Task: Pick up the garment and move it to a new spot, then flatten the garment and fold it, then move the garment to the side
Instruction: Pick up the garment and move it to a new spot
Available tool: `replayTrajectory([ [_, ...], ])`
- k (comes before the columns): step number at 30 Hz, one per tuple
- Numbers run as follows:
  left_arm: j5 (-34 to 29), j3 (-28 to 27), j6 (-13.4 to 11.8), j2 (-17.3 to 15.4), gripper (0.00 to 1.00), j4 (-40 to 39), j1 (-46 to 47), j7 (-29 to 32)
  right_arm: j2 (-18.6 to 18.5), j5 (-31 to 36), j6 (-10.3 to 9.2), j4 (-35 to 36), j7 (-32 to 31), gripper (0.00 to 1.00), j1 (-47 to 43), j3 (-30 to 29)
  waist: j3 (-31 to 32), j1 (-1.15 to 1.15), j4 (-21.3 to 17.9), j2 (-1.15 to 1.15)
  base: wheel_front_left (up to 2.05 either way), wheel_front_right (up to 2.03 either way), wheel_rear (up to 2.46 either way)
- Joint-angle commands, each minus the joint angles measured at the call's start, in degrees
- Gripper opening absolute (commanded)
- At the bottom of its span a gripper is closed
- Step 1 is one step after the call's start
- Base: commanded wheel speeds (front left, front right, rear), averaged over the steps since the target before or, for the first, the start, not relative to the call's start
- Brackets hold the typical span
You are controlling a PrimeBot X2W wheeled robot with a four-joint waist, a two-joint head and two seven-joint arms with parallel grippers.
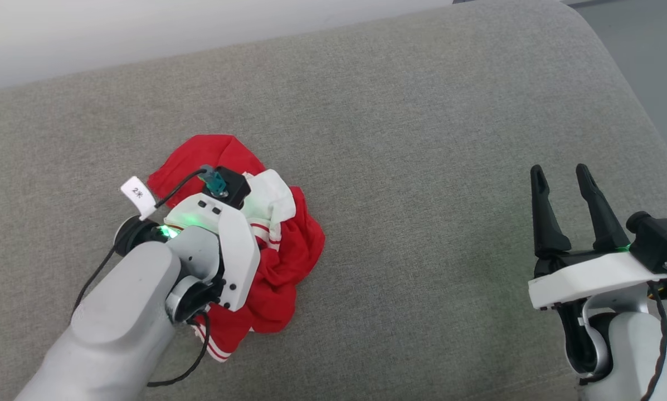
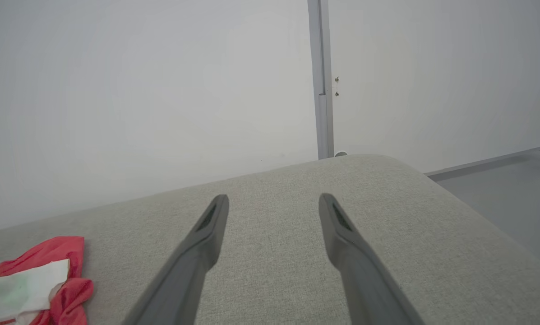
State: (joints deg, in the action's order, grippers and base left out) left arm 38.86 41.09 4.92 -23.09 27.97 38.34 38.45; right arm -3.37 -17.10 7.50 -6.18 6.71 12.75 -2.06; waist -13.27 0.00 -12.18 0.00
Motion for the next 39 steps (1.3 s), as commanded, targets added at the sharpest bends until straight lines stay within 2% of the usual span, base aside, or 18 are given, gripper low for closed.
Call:
replayTrajectory([
  [1,-0.1,1.1,0.2,0.4,0.0,1.7,-1.5,0.3,0.3,-0.1,-0.02,-0.2,0.4,1.0,0.8,0.2,-0.1,0.0,-0.1,0.0,0.0,0.0,0.0],
  [5,0.3,2.2,1.1,2.4,0.0,7.5,-0.6,-1.2,0.3,-0.3,-0.02,-1.2,0.7,1.0,1.4,0.7,-0.1,0.0,0.1,0.0,0.0,0.0,0.0],
  [8,1.3,2.0,1.7,3.4,1.0,9.3,0.8,-3.1,0.4,-0.4,-0.02,-2.2,1.0,1.0,1.9,1.0,0.6,0.0,0.8,0.0,0.0,0.0,0.0],
  [16,4.0,0.3,2.5,3.1,1.0,5.8,2.2,-11.9,-0.4,-0.3,-0.02,-3.5,0.4,1.0,0.0,0.9,4.9,0.0,4.2,0.0,0.0,0.0,0.0],
  [24,4.2,-2.6,2.1,-1.2,1.0,-2.2,-1.9,-23.9,-1.5,-0.2,-0.02,-4.0,-0.2,1.0,-2.5,1.0,9.4,0.0,7.9,0.0,0.0,0.0,0.0],
  [30,3.0,-6.5,-0.5,-5.6,1.0,-7.8,-8.3,-35.0,-1.7,-0.4,-0.02,-4.4,-0.2,1.0,-4.3,1.1,12.3,0.0,9.9,0.0,0.0,0.0,0.0],
  [39,1.4,-12.2,-6.4,-10.3,1.0,-15.8,-20.5,-49.4,-1.9,0.1,-0.02,-4.0,-0.2,1.0,-6.2,0.4,14.3,0.0,12.1,0.0,0.0,0.0,0.0],
])
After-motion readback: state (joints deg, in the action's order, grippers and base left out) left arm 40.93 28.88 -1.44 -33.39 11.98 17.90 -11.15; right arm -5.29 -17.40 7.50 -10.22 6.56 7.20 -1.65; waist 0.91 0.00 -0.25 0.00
